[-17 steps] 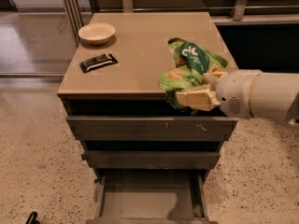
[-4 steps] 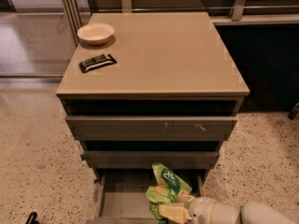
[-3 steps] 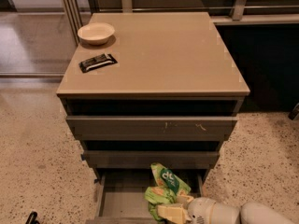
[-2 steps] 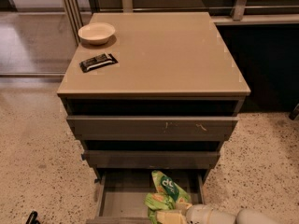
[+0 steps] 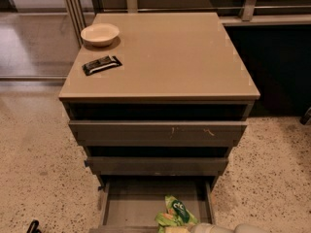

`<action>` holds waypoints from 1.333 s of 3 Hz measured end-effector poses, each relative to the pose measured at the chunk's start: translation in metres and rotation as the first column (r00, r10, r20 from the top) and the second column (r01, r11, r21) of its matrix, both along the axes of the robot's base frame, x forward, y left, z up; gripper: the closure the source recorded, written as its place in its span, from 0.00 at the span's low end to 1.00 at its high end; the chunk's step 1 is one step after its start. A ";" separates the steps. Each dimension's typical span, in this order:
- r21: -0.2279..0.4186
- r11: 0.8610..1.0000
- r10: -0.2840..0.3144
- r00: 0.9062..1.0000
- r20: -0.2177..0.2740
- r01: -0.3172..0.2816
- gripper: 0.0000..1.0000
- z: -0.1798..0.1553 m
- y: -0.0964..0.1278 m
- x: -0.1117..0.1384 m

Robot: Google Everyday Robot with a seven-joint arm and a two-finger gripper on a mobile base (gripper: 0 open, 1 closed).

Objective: Place green rice chip bag into bottom drawer

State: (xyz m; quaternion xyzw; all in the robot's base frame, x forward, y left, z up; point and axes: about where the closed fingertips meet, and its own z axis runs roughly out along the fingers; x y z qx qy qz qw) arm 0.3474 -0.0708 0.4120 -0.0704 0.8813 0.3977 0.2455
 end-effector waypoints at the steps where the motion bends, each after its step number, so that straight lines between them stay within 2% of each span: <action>1: -0.035 0.999 -0.030 0.996 -0.090 0.027 1.00 -0.050 -0.009 0.015; 2: -0.064 0.998 -0.032 0.993 -0.112 0.025 1.00 -0.069 -0.014 0.035; 4: -0.116 0.993 0.003 0.993 -0.120 -0.017 1.00 -0.083 -0.027 0.080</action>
Offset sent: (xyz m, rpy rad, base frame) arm 0.0593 -0.0223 -0.0916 -0.0984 0.1396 -0.0344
